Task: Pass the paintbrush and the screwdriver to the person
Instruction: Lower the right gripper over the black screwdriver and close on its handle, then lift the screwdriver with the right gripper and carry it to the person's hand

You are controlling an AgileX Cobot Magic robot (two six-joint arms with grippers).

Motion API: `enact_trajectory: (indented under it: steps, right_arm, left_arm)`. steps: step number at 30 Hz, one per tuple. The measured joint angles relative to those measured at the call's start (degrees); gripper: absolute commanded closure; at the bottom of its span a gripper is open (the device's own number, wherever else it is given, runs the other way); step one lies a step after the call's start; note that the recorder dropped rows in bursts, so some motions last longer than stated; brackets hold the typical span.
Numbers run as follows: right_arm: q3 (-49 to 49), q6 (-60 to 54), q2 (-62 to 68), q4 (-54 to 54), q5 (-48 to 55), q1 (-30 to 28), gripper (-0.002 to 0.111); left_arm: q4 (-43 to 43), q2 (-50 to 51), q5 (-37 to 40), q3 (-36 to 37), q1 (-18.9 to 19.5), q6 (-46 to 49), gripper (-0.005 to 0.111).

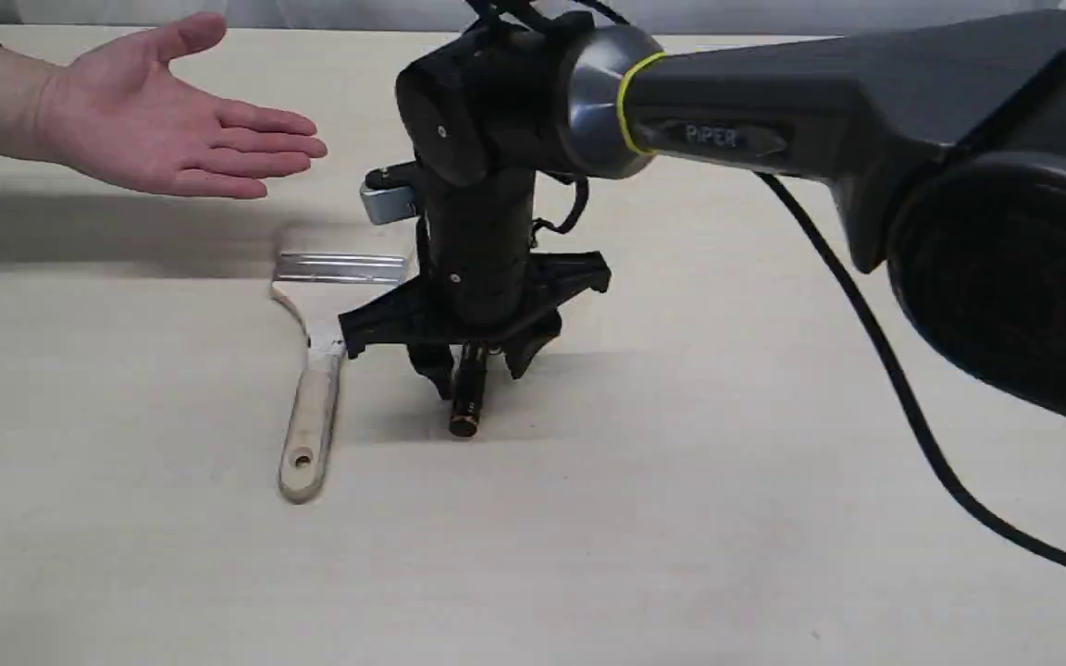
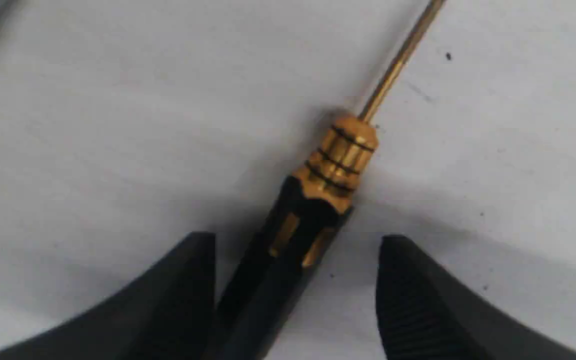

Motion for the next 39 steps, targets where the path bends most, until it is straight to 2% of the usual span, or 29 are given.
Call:
enact_trajectory:
  steps: [6, 14, 20, 27, 32, 39]
  right_arm:
    - [0.0, -0.1, 0.6, -0.9, -0.7, 0.0, 0.104]
    - [0.0, -3.0, -1.1, -2.7, 0.1, 0.1, 0.104]
    - [0.0, -6.9, -10.9, -0.2, -0.4, 0.7, 0.104]
    - [-4.3, -13.3, -21.0, 1.8, -10.7, 5.0, 0.104]
    - [-11.1, -18.3, -18.6, 6.3, -14.1, 6.2, 0.104]
    - [-16.7, -20.7, -8.6, 6.9, -15.6, 6.2, 0.104]
  left_arm:
    - [0.0, 0.0, 0.0, 0.0, 0.0, 0.0, 0.107]
    - [0.0, 0.0, 0.0, 0.0, 0.0, 0.0, 0.107]
    - [0.0, 0.0, 0.0, 0.0, 0.0, 0.0, 0.107]
    - [0.0, 0.0, 0.0, 0.0, 0.0, 0.0, 0.107]
    - [0.0, 0.0, 0.0, 0.0, 0.0, 0.0, 0.107]
    - [0.0, 0.0, 0.0, 0.0, 0.0, 0.0, 0.107]
